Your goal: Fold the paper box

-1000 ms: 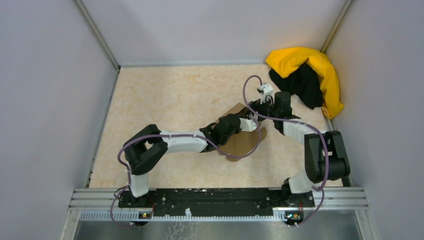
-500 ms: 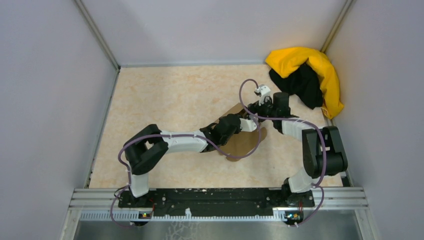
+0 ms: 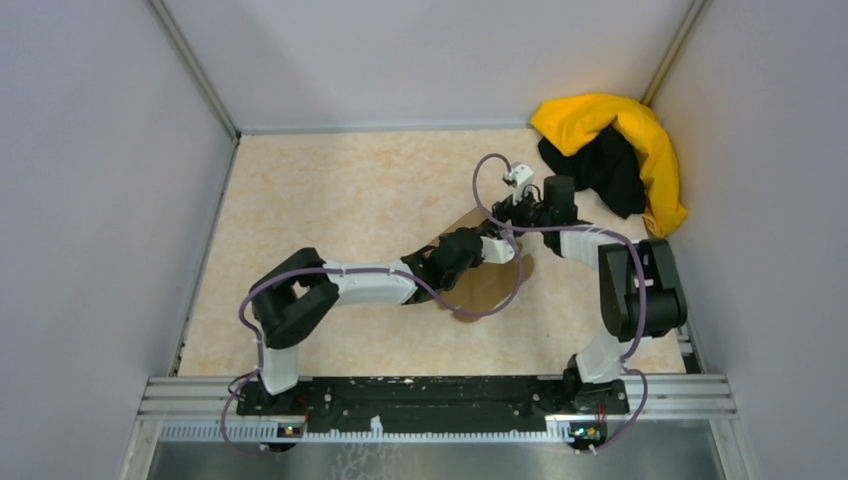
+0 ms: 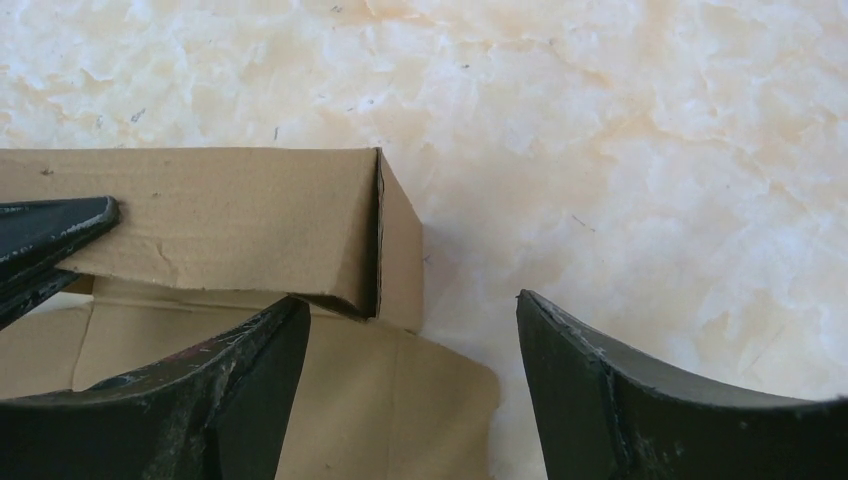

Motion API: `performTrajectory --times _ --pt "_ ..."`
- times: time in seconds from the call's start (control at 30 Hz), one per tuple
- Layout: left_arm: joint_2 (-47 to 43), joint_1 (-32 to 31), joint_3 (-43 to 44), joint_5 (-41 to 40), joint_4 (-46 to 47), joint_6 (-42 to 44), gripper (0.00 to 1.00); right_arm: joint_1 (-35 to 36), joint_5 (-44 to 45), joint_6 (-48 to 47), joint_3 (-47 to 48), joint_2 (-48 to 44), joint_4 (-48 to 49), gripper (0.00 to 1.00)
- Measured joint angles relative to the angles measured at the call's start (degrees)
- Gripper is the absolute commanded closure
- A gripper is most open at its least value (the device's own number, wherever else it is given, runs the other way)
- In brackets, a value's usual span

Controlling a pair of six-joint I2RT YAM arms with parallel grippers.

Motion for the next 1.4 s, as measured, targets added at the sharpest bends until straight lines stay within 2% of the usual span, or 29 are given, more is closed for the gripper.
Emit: performTrajectory --times 0.23,0.53,0.8,1.2,1.4 --pt "0.35 0.11 0.37 0.48 -0.28 -0.02 1.00 0.00 -2.60 -2.08 3.89 3.93 -1.90 0.32" --pt "0.74 0.59 1.07 1.40 -0.74 -0.20 1.00 0.00 -4.09 -3.67 5.53 6.10 -3.65 0.58" --pt "0.79 0.74 1.25 1.55 -0.74 -0.28 0.99 0.52 -2.78 -3.41 5.53 6.10 -3.91 0.71" --pt "0.79 1.88 3.21 3.58 -3.02 -3.08 0.96 3.43 5.99 3.21 4.46 3.63 -3.06 0.78" --pt "0.79 2.38 3.78 4.07 -3.98 -4.59 0.95 6.78 13.81 4.26 4.92 3.63 -4.52 0.80"
